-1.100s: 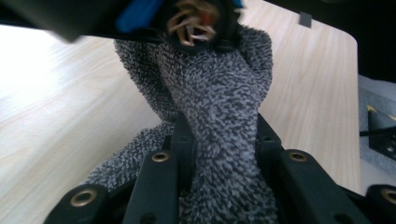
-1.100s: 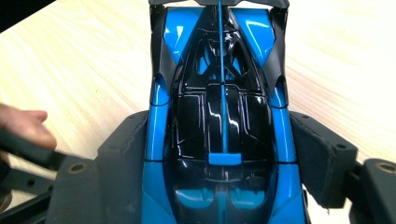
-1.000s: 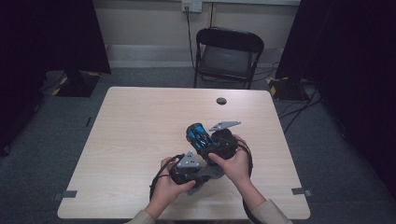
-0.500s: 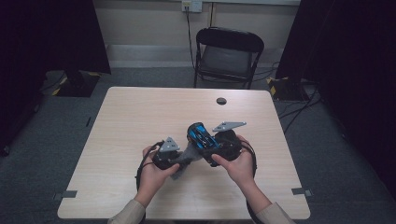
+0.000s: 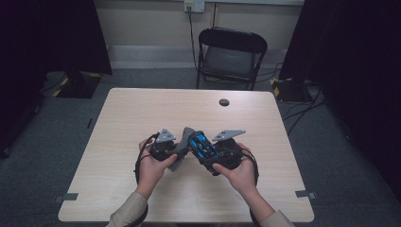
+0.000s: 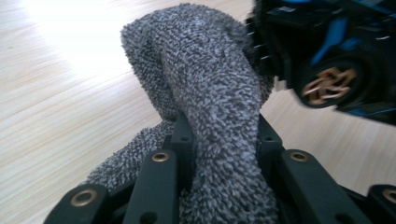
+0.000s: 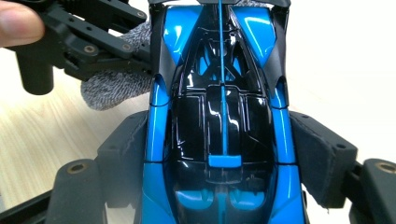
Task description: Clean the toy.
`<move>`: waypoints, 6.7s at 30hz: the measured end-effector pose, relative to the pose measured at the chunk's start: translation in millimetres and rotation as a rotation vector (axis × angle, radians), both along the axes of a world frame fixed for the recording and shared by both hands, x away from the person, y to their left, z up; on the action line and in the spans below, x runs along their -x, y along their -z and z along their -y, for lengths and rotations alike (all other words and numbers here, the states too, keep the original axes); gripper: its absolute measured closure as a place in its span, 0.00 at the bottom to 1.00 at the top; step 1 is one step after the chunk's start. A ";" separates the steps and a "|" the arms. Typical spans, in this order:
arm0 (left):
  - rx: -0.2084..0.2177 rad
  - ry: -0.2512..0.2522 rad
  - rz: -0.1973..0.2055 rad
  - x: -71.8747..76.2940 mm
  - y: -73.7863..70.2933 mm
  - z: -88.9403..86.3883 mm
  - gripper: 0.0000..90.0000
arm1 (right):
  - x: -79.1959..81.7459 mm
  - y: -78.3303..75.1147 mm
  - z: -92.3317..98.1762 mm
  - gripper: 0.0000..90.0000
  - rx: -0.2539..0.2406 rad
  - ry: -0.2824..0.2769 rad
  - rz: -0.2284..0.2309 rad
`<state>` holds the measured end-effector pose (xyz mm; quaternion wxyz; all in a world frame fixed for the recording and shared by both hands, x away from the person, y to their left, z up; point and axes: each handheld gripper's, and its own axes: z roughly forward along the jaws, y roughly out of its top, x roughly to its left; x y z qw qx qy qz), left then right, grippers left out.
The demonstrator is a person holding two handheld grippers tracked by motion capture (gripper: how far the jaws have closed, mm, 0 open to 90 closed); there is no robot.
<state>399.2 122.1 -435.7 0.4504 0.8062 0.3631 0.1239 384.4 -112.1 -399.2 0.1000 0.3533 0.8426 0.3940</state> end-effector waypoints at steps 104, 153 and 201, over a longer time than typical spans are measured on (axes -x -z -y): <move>-0.149 0.254 -0.055 27.1 21.2 20.1 0.78 | -19.8 -6.8 14.1 0.31 -0.156 0.061 -0.029; -0.213 0.031 0.000 31.6 39.6 -45.9 0.76 | -17.9 22.0 49.3 0.31 -0.026 0.110 -0.090; -0.193 0.024 0.006 33.1 44.9 -52.0 0.74 | -64.6 43.6 15.6 0.30 -0.020 0.147 -0.141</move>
